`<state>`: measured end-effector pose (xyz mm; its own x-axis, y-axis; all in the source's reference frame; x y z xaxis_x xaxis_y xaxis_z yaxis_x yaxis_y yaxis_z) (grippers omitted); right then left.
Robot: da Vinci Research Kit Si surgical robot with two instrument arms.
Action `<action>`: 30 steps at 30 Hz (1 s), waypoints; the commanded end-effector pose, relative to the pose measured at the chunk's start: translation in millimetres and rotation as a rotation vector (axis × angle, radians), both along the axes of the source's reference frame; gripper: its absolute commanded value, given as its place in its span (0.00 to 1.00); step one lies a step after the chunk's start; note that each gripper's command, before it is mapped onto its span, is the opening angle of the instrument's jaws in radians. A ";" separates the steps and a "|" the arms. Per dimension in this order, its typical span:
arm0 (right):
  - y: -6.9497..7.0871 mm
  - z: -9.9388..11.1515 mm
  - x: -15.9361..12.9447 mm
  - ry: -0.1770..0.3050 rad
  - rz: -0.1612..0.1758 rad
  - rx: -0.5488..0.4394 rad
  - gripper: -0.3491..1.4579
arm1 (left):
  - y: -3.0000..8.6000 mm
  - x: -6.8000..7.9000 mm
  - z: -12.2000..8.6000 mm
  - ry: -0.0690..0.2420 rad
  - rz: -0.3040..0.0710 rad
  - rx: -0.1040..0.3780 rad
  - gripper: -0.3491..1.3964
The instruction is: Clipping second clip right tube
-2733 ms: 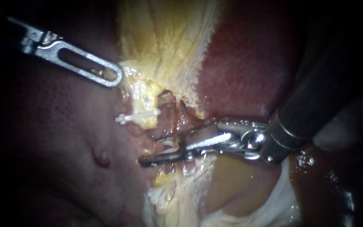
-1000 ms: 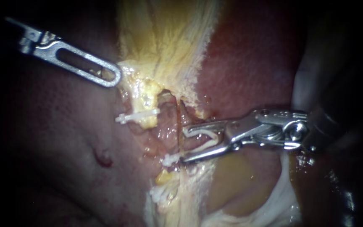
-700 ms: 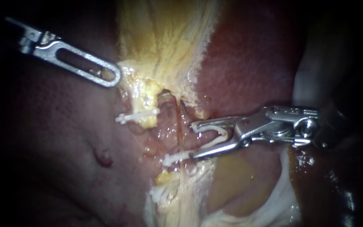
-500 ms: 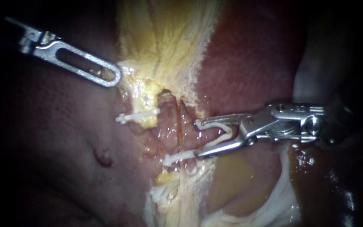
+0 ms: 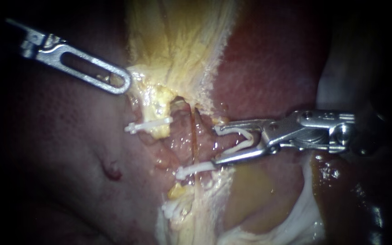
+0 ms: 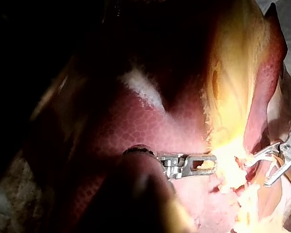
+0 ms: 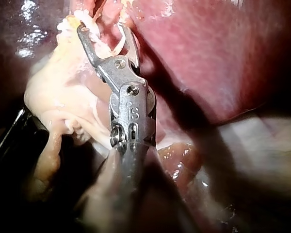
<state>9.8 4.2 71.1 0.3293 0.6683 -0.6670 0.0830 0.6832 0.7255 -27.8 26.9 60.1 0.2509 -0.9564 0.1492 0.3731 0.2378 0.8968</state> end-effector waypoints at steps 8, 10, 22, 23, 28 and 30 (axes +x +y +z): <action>-1.3 1.6 1.8 -0.029 0.019 0.062 0.47 | 0.0 0.0 0.0 0.001 -0.001 0.000 0.00; -1.8 2.1 2.4 -0.033 0.021 0.069 0.47 | 0.0 -0.1 0.0 0.001 -0.001 0.000 0.00; -3.2 3.7 5.2 -0.028 -0.011 0.102 0.47 | 0.0 -0.1 0.1 0.001 -0.001 0.000 0.00; -3.2 3.7 5.2 -0.022 -0.018 0.105 0.47 | 0.0 -0.1 0.1 0.001 -0.001 0.000 0.00; -3.4 3.4 5.3 0.012 -0.036 0.135 0.47 | 0.0 -0.1 0.0 0.001 -0.001 0.000 0.00; -3.6 3.1 5.3 0.029 -0.033 0.144 0.47 | -0.1 0.0 0.0 0.001 -0.001 0.000 0.00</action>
<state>15.2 0.4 74.1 0.3343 0.7496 -0.5712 0.1340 0.5621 0.8161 -27.9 26.9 60.2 0.2502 -0.9566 0.1493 0.3740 0.2377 0.8964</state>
